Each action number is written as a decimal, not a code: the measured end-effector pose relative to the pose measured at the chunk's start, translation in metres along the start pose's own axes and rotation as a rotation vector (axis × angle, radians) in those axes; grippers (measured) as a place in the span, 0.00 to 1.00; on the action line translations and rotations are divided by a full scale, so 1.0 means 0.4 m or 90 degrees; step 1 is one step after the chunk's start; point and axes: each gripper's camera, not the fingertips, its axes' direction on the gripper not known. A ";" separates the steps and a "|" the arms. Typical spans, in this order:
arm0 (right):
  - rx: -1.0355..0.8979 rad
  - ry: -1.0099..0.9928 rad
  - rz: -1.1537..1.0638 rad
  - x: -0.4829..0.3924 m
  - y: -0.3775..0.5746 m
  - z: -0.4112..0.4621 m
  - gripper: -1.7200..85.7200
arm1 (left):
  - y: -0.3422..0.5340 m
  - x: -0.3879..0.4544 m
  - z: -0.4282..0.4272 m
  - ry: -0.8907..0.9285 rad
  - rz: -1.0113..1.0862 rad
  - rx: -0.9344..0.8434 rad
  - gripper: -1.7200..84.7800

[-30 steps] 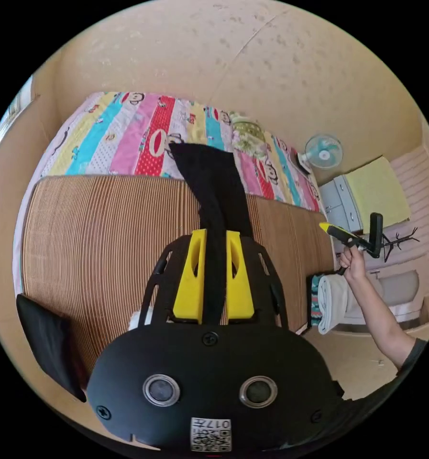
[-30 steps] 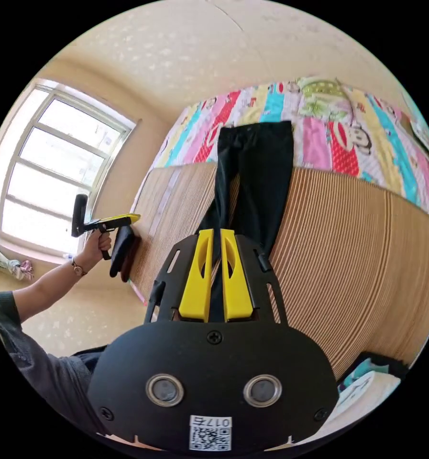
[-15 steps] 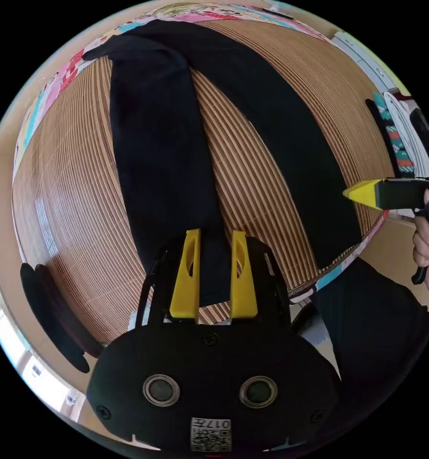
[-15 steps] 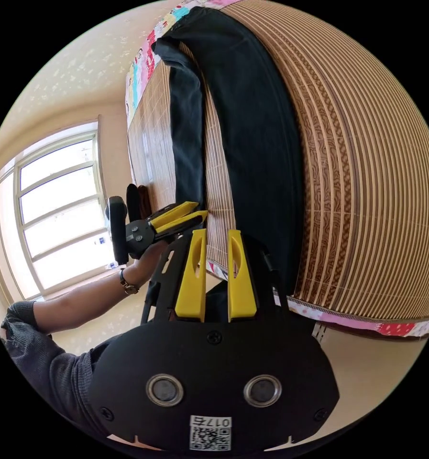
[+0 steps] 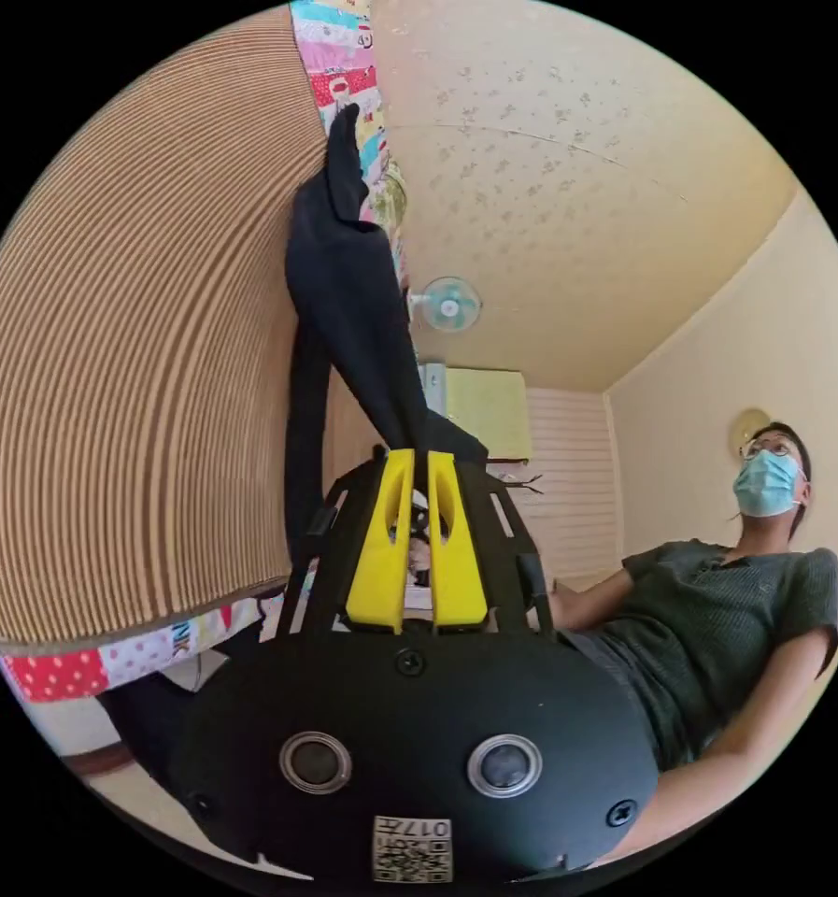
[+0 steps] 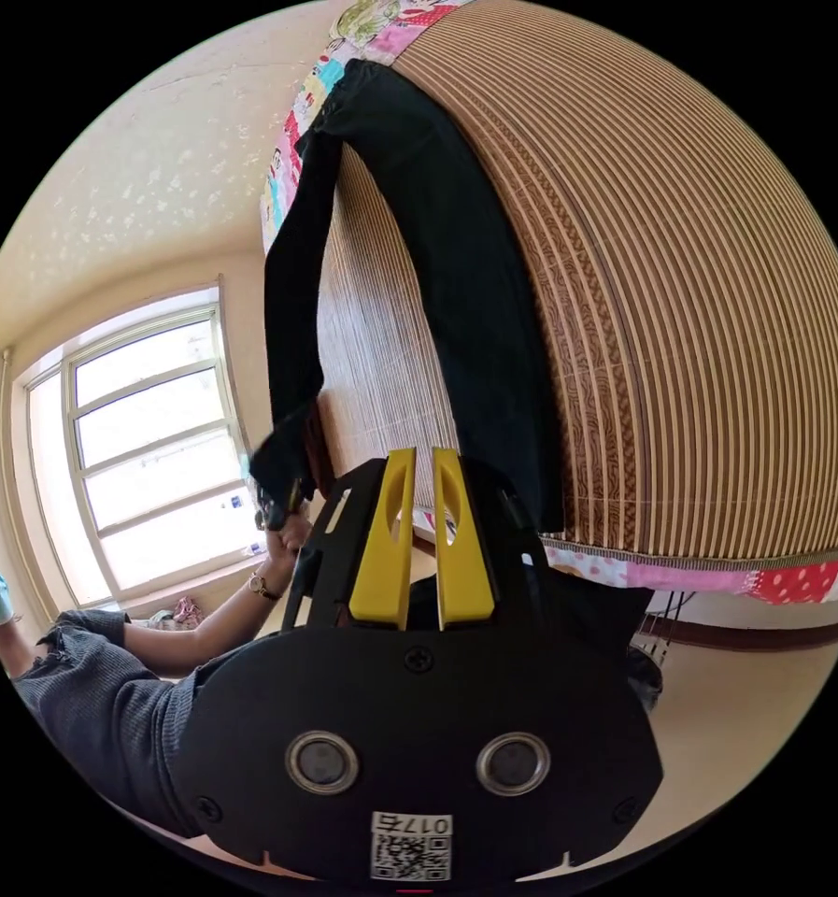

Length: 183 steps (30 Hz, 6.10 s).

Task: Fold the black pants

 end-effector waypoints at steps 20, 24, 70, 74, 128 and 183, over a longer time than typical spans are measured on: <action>-0.088 -0.044 -0.038 -0.015 0.104 -0.044 0.04 | -0.211 0.007 -0.219 0.199 0.018 -0.094 0.01; -0.110 -0.033 -0.019 0.017 0.132 -0.027 0.05 | -0.163 -0.105 -0.225 0.022 -0.115 -0.118 0.01; -0.112 0.354 -0.370 -0.240 0.579 -0.069 0.05 | -0.078 0.137 0.621 -0.544 0.174 -0.458 0.19; -0.245 0.282 -0.456 -0.202 0.557 -0.043 0.05 | -0.035 0.081 0.650 -0.551 0.177 -0.466 0.08; -0.137 0.134 -0.353 0.016 -0.300 0.315 0.13 | -0.001 -0.361 -0.235 -0.164 -0.117 0.061 0.09; -0.123 0.054 -0.065 0.169 0.380 0.401 0.03 | 0.063 0.011 0.089 -0.461 0.114 -0.197 0.01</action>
